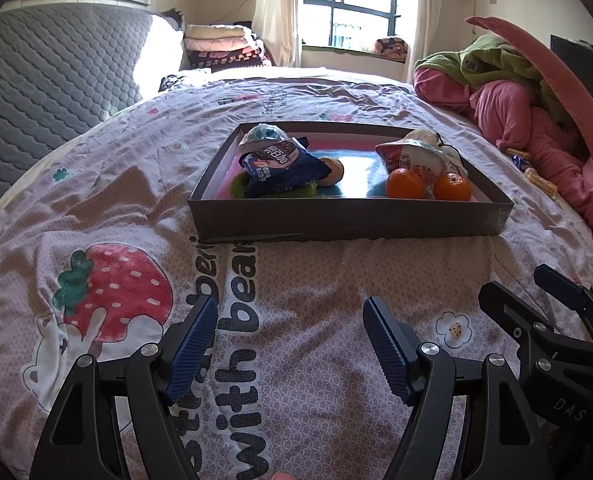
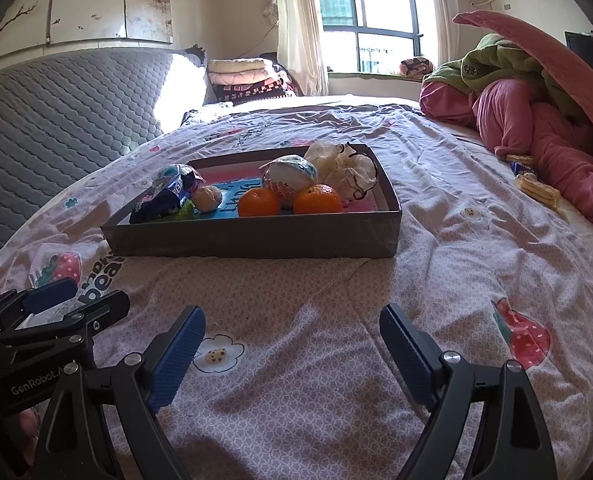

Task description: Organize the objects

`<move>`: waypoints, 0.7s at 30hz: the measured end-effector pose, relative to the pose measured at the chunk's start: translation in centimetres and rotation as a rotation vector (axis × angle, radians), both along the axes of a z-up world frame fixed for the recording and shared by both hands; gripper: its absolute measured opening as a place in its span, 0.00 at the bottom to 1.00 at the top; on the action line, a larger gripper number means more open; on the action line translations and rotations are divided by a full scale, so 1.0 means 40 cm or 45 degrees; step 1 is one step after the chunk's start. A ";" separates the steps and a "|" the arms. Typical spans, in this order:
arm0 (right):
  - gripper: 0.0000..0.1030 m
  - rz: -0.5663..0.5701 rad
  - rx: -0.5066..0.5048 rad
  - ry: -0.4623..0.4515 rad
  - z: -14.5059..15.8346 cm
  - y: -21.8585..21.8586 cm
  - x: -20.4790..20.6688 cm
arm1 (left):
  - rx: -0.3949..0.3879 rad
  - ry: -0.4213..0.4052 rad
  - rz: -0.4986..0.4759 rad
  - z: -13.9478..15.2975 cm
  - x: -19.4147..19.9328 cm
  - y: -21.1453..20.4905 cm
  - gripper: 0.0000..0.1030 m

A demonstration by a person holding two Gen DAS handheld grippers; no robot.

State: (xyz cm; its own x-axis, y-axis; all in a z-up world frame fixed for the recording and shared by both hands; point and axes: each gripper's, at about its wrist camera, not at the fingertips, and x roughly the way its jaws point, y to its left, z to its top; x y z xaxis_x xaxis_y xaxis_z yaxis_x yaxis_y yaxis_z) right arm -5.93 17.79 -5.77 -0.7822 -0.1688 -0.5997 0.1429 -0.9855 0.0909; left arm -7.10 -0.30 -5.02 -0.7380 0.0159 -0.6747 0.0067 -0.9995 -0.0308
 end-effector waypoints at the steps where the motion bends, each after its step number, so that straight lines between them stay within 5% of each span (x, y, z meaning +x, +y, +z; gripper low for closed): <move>1: 0.86 -0.001 -0.005 -0.001 -0.001 0.001 -0.001 | 0.000 -0.001 0.000 -0.002 0.000 -0.001 0.74; 21: 0.86 0.039 0.018 -0.036 -0.019 -0.014 -0.005 | 0.003 -0.009 0.001 -0.010 -0.007 -0.003 0.74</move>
